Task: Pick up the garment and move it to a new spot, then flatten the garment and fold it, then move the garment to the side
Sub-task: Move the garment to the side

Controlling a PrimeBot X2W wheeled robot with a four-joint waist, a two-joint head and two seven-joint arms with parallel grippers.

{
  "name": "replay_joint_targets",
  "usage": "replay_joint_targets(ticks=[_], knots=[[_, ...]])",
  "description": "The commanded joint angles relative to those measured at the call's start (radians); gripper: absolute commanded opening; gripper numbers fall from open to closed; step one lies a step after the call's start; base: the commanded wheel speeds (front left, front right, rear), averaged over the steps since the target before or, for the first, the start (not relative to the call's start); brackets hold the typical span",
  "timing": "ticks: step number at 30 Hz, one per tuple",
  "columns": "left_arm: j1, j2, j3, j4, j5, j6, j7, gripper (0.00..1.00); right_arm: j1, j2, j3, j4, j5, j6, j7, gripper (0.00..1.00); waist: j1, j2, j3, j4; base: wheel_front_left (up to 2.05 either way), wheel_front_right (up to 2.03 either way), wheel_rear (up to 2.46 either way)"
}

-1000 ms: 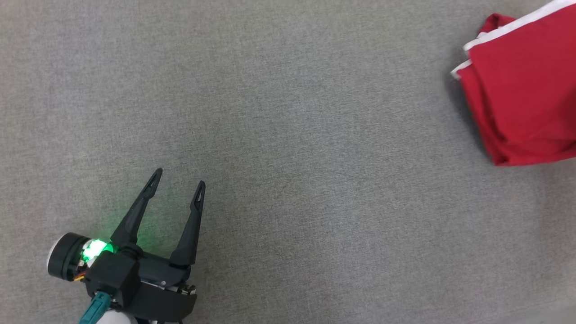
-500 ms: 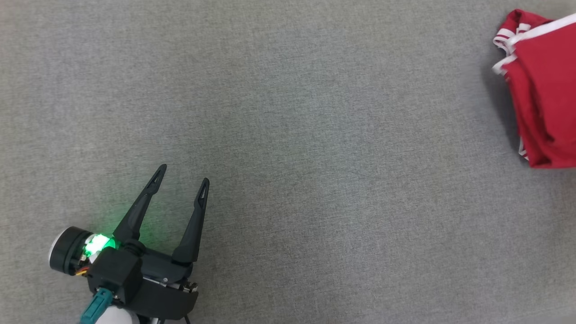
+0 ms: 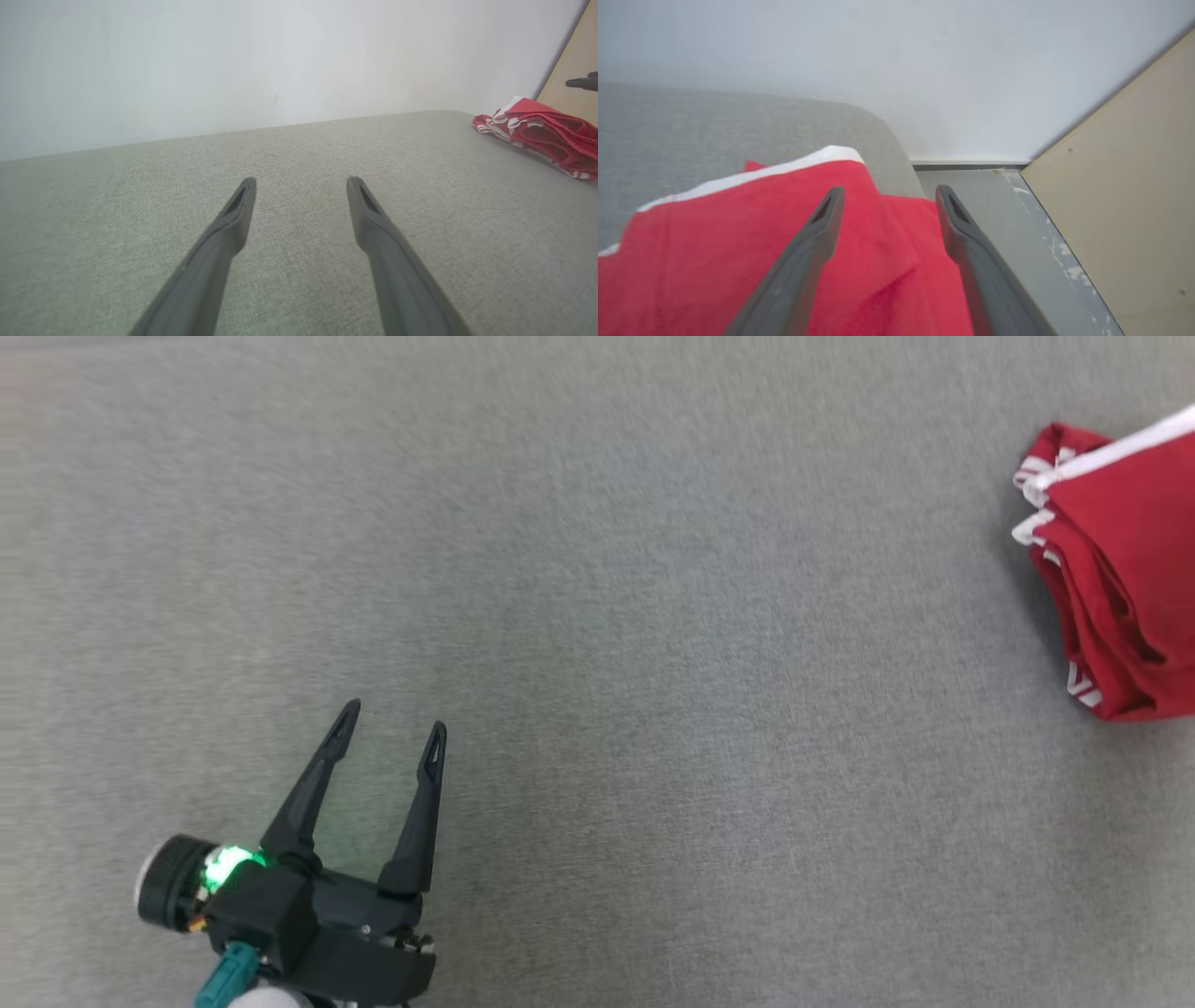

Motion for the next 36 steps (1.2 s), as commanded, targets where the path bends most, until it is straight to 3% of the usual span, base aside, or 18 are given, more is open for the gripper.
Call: replay_joint_targets(ticks=[1, 8, 14, 21, 27, 36], knots=[[0.023, -0.013, 0.005, 0.008, 0.005, 0.003, -0.002, 1.0, 0.027, 0.026, -0.002, -0.03, -0.006, -0.003, -0.022, 1.0, 0.0001, 0.0001, -0.065, 0.037, 0.0, 0.0, 0.0], [0.072, -0.063, 0.038, 0.044, 0.007, 0.013, -0.002, 1.0, 0.132, 0.141, 0.114, -0.174, 0.052, -0.003, -0.092, 1.0, 0.0001, 0.0001, -0.165, 0.095, 0.0, 0.0, 0.0], [0.098, -0.09, 0.07, 0.072, -0.014, 0.025, -0.002, 1.0, 0.191, 0.175, 0.232, -0.207, 0.118, -0.003, -0.169, 1.0, 0.0001, 0.0001, -0.227, 0.13, 0.0, 0.0, 0.0], [0.121, -0.117, 0.089, 0.105, -0.037, 0.042, -0.002, 1.0, 0.296, 0.258, 0.354, -0.22, 0.137, -0.003, -0.34, 1.0, 0.0001, 0.0001, -0.31, 0.159, 0.0, 0.0, 0.0], [0.159, -0.127, 0.091, 0.106, -0.037, 0.056, -0.002, 1.0, 0.398, 0.316, 0.356, -0.261, 0.112, -0.003, -0.378, 1.0, 0.0001, 0.0001, -0.365, 0.153, 0.0, 0.0, 0.0], [0.23, -0.133, 0.115, 0.098, -0.066, 0.094, -0.002, 1.0, 0.632, 0.411, 0.275, -0.53, 0.075, -0.003, -0.379, 1.0, 0.0001, 0.0001, -0.425, 0.139, 0.0, 0.0, 0.0]])
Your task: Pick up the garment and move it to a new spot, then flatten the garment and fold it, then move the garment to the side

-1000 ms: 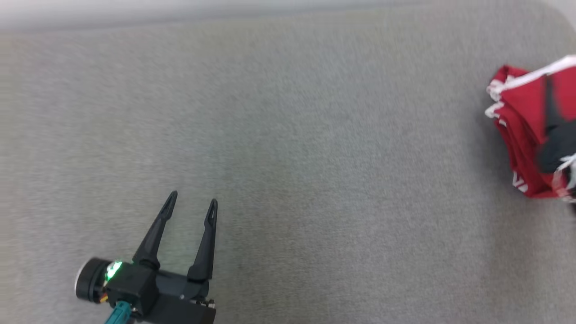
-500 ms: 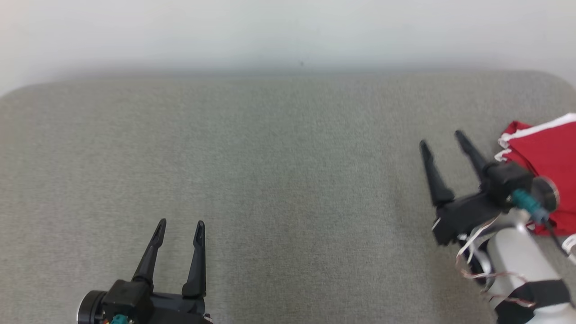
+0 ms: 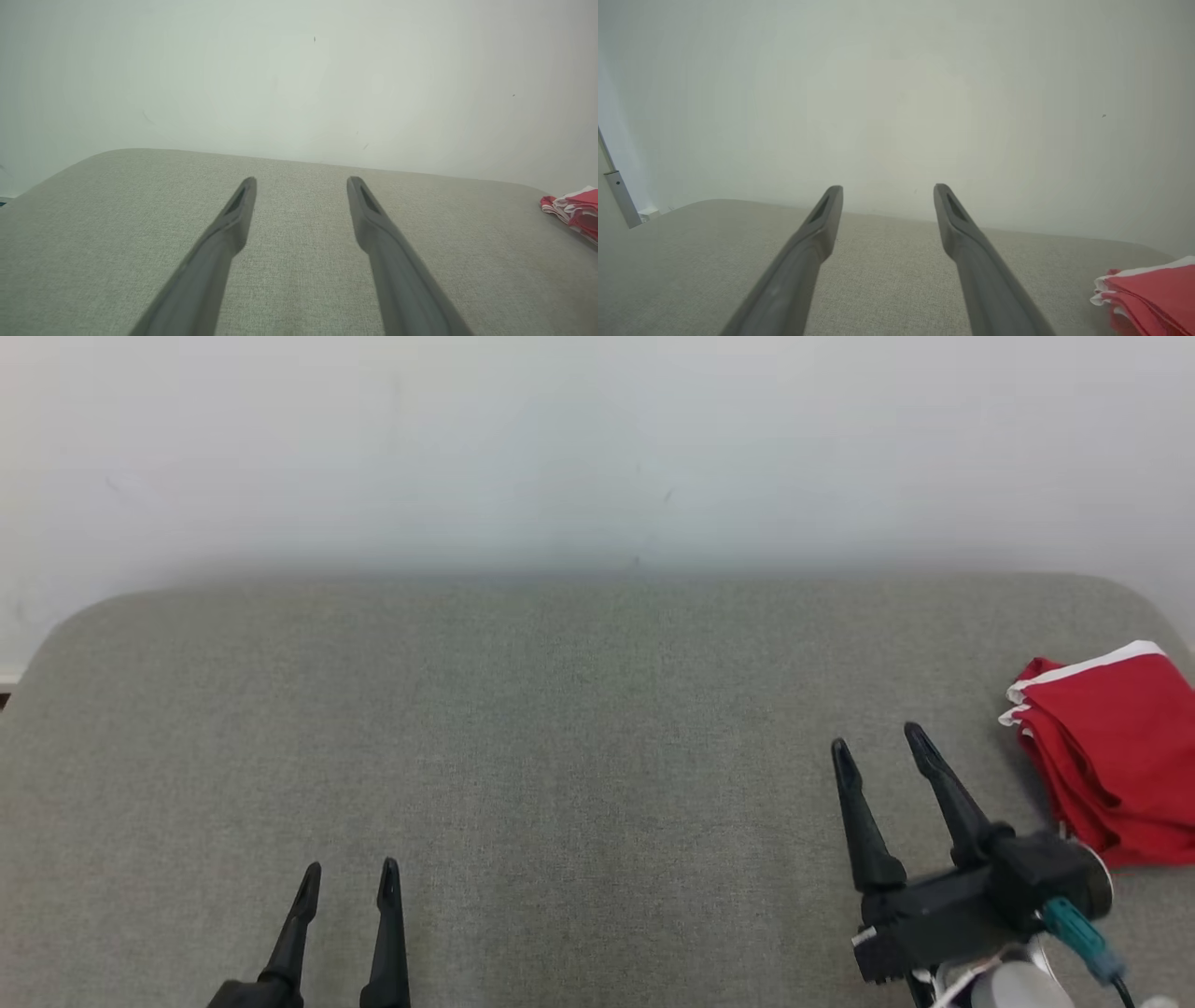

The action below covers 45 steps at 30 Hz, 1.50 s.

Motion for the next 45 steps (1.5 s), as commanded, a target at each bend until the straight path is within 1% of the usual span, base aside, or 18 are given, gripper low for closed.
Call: replay_joint_targets(ticks=[1, 6, 8, 11, 14, 18, 26, 33, 45], knots=[[0.02, -0.004, 0.005, -0.005, -0.003, 0.005, -0.002, 1.0, 0.047, 0.014, -0.016, -0.03, 0.001, -0.003, -0.004, 1.0, 0.0002, 0.0001, -0.022, -0.004, 0.0, 0.0, 0.0], [0.052, -0.004, 0.024, -0.031, 0.015, 0.002, -0.002, 1.0, 0.152, 0.038, -0.038, -0.102, -0.018, -0.003, -0.003, 1.0, 0.0002, 0.0001, -0.042, 0.0, 0.0, 0.0, 0.0], [0.069, -0.004, 0.033, -0.039, 0.023, -0.002, -0.002, 1.0, 0.19, 0.037, -0.031, -0.107, -0.028, -0.003, -0.003, 1.0, 0.0002, 0.0001, -0.049, 0.002, 0.0, 0.0, 0.0], [0.082, -0.004, 0.042, -0.047, 0.03, -0.012, -0.002, 1.0, 0.226, 0.048, -0.054, -0.119, -0.009, -0.003, -0.003, 1.0, 0.0002, 0.0001, -0.058, 0.003, 0.0, 0.0, 0.0], [0.094, -0.004, 0.048, -0.054, 0.029, -0.027, -0.002, 1.0, 0.256, 0.049, -0.06, -0.134, -0.013, -0.003, -0.003, 1.0, 0.0002, 0.0001, -0.065, 0.005, 0.0, 0.0, 0.0], [0.107, -0.005, 0.048, -0.062, 0.031, -0.034, -0.002, 1.0, 0.287, 0.053, -0.058, -0.147, -0.014, -0.003, -0.003, 1.0, 0.0002, 0.0001, -0.074, 0.005, 0.0, 0.0, 0.0], [0.119, -0.005, 0.05, -0.049, 0.038, -0.03, -0.002, 1.0, 0.314, 0.057, -0.043, -0.141, -0.001, -0.003, -0.003, 1.0, 0.0002, 0.0001, -0.086, 0.002, 0.0, 0.0, 0.0], [0.122, -0.005, 0.044, -0.035, 0.047, -0.022, -0.002, 1.0, 0.324, 0.06, -0.052, -0.141, 0.003, -0.003, -0.003, 1.0, 0.0002, 0.0001, -0.092, 0.001, 0.0, 0.0, 0.0], [0.127, -0.005, 0.043, -0.032, 0.046, -0.025, -0.002, 1.0, 0.329, 0.051, -0.057, -0.138, 0.006, -0.003, -0.003, 1.0, 0.0002, 0.0001, -0.09, 0.004, 0.0, 0.0, 0.0]])
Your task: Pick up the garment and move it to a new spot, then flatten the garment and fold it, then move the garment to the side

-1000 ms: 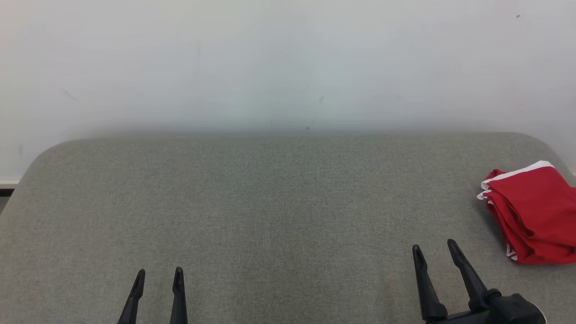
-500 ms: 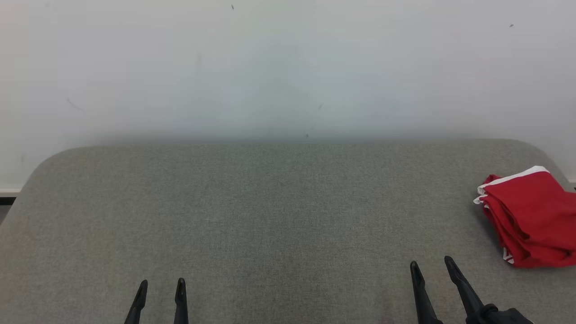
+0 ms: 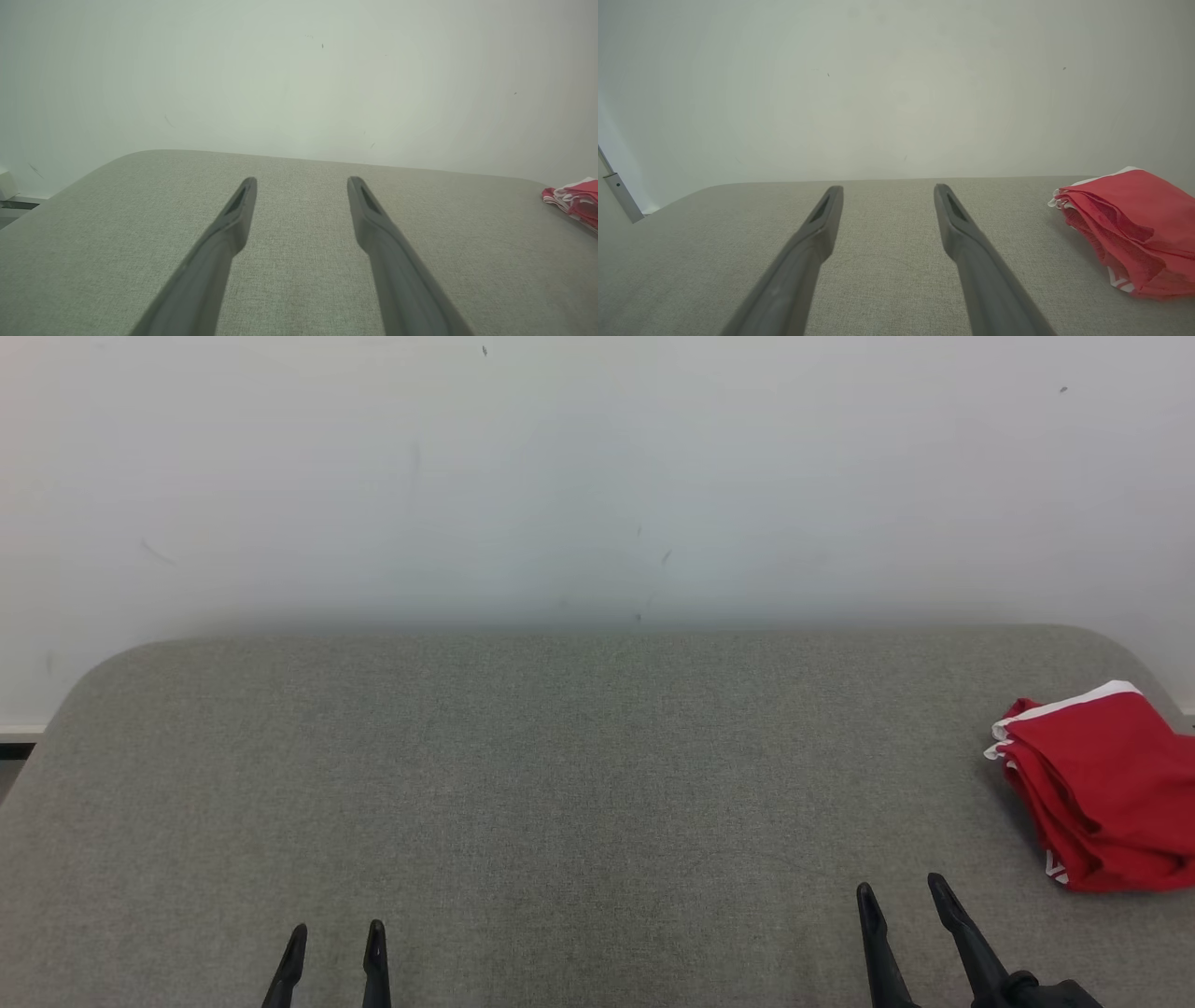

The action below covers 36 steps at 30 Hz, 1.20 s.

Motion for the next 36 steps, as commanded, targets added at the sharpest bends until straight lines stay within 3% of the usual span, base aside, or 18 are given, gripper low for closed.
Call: replay_joint_targets(ticks=[1, 26, 27, 31, 36], knots=[[0.008, -0.002, -0.001, 0.002, 0.003, 0.0, -0.002, 1.0, 0.008, -0.002, 0.0, 0.0, 0.003, -0.003, -0.001, 1.0, 0.0, 0.0, 0.001, 0.0, 0.0, 0.0, 0.0], [0.005, -0.002, -0.009, 0.015, 0.009, 0.01, -0.002, 1.0, 0.015, -0.003, -0.005, 0.002, 0.011, -0.003, -0.001, 1.0, 0.0, 0.0, -0.007, -0.001, 0.0, 0.0, 0.0], [0.0, 0.0, -0.008, 0.014, 0.006, 0.008, 0.0, 0.0, 0.007, -0.001, -0.003, 0.002, 0.005, 0.0, 0.0, 0.0, 0.0, 0.0, -0.007, -0.001, 0.0, 0.0, 0.0], [0.006, 0.0, -0.007, 0.051, 0.003, 0.006, 0.003, 0.0, 0.021, 0.001, 0.002, 0.037, 0.006, 0.0, 0.001, 0.0, 0.0, 0.0, -0.007, 0.0, 0.0, 0.0, 0.0], [-0.019, 0.0, 0.024, 0.07, -0.106, 0.0, 0.037, 0.0, -0.014, 0.002, 0.0, 0.065, 0.122, 0.0, 0.027, 0.0, 0.0, 0.0, -0.003, -0.001, 0.0, 0.0, 0.0]])
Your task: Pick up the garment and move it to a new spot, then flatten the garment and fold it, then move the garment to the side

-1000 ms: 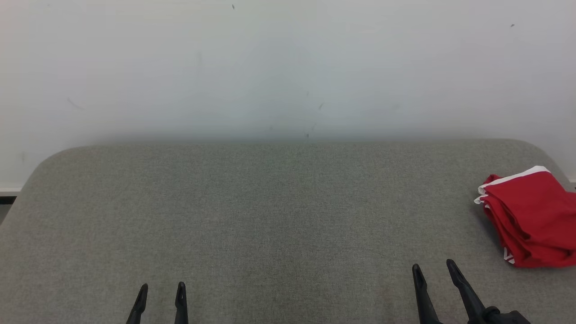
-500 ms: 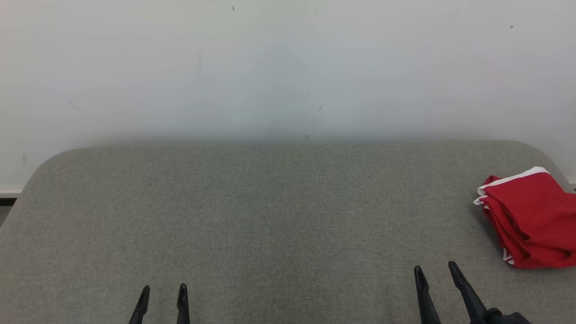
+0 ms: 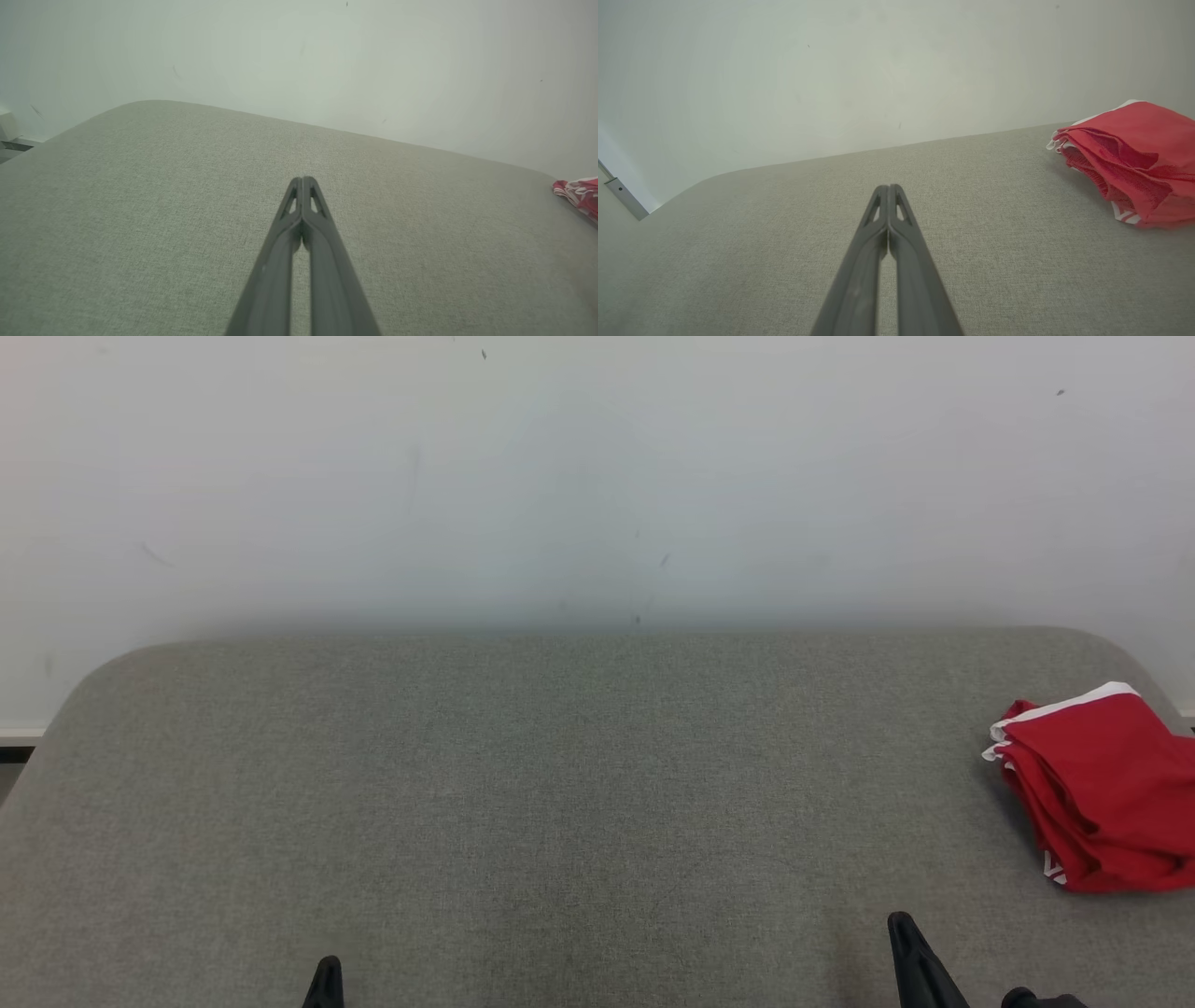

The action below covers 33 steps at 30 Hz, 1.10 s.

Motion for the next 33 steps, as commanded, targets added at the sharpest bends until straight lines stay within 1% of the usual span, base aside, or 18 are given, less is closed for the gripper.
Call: replay_joint_targets(ticks=[1, 19, 33], knots=[[-0.029, 0.0, 0.017, -0.01, -0.054, -0.005, 0.012, 0.0, -0.041, 0.001, -0.003, -0.003, 0.056, 0.0, 0.012, 0.0, 0.0, 0.0, 0.002, 0.0, 0.0, 0.0, 0.0], [-0.085, 0.0, 0.089, 0.013, -0.362, -0.02, 0.093, 0.0, -0.155, 0.006, -0.014, 0.08, 0.375, 0.0, 0.088, 0.0, 0.0, 0.0, 0.016, -0.003, 0.0, 0.0, 0.0], [-0.121, -0.001, 0.134, 0.028, -0.548, -0.03, 0.144, 0.0, -0.222, 0.011, -0.023, 0.129, 0.566, -0.001, 0.136, 0.0, 0.0, 0.0, 0.027, -0.005, 0.0, 0.0, 0.0]])
